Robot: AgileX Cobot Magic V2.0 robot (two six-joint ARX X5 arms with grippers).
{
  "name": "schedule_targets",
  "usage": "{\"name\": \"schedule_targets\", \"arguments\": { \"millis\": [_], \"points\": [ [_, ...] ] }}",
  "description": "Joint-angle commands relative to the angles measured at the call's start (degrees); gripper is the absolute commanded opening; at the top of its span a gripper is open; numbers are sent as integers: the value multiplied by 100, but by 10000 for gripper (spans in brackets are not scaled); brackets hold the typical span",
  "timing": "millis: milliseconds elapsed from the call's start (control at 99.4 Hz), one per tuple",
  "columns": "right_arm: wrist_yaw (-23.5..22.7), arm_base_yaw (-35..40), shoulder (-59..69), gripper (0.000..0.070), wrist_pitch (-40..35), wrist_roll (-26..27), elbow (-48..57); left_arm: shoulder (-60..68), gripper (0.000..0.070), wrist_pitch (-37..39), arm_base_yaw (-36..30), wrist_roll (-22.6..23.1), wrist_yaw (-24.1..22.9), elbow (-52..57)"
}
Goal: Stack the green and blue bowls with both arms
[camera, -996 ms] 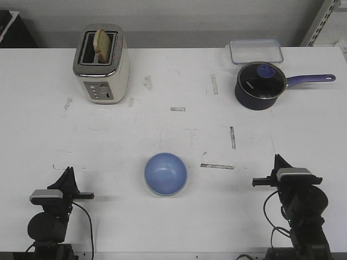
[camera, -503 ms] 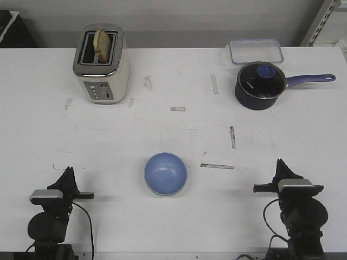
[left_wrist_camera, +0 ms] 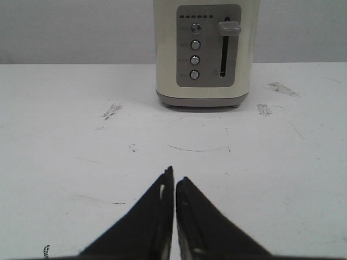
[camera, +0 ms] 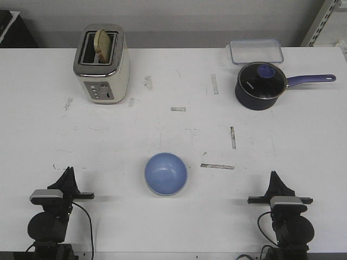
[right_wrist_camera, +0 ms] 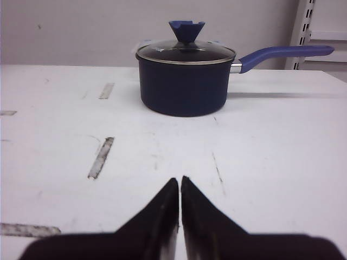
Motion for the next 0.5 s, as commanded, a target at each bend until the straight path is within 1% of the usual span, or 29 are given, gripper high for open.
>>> {"name": "schedule_targets", "arguments": {
  "millis": [0, 493],
  "points": [
    [0, 9, -9, 0, 160, 33, -9, 0, 1, 70, 0, -9, 4, -125],
    [0, 9, -9, 0, 197, 31, -9, -4, 1, 74, 0, -9, 7, -125]
  ]
}}
